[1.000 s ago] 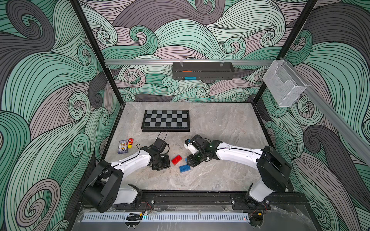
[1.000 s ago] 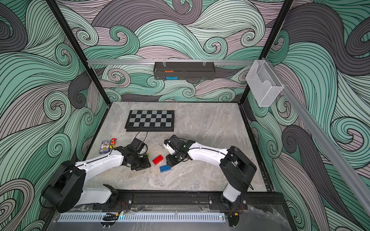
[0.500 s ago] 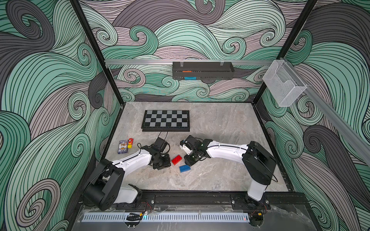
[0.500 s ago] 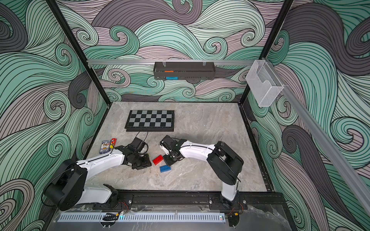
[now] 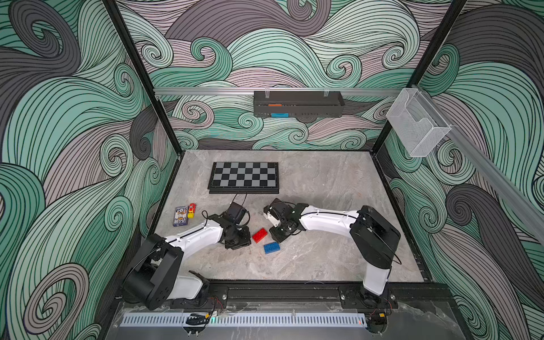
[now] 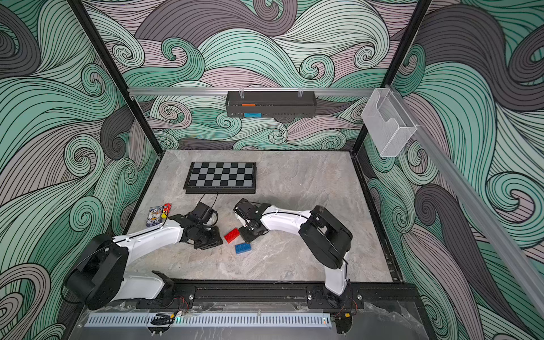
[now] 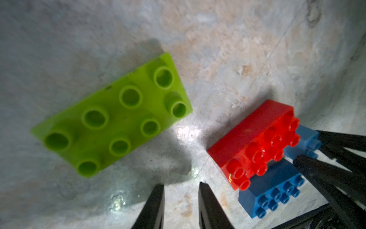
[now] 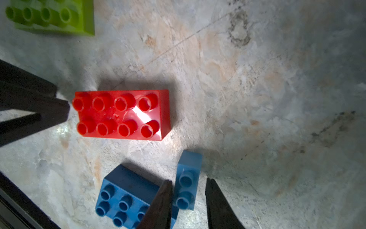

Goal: Assemble the number 5 with lego
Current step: Pick up the lego brick from the center of the board, then adjust the lego brick at the center of the board.

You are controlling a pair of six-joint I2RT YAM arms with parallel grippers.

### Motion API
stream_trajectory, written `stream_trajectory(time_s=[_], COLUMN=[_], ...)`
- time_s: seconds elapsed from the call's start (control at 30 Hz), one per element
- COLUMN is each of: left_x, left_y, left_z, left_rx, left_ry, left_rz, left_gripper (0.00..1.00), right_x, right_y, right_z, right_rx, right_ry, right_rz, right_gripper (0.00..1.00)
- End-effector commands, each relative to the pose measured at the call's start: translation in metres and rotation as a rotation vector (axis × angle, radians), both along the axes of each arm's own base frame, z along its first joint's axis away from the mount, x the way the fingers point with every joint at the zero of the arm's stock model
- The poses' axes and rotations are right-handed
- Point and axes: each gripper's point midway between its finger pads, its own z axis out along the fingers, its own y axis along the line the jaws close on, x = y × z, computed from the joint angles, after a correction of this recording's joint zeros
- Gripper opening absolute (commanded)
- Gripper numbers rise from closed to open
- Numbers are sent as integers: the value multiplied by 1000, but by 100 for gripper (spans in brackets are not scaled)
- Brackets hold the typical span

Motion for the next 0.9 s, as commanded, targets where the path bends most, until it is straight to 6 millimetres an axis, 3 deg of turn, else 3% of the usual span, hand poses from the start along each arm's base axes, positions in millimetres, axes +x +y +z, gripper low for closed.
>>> stream_trajectory(time_s=[0.0,0.13,0.4,0.87], left_x=[-5,-3,2,20], left_y=[8,7,2,-39], left_z=[-11,-13,-21,-26], left_rx=[57,58,65,68], left_ry=[22,24,40,45], left_rz=[-7,-13,-25,-130], left_gripper=[33,33,32,30], right_x=[3,2,5,23], right_y=[1,2,-9,-69], right_z=[-2,-5,1,37], right_rx=[-27,-37,-36,37], right_ry=[-8,1,-10,-46], right_rz=[7,15,-7,-184], right_gripper=[28,20,16,14])
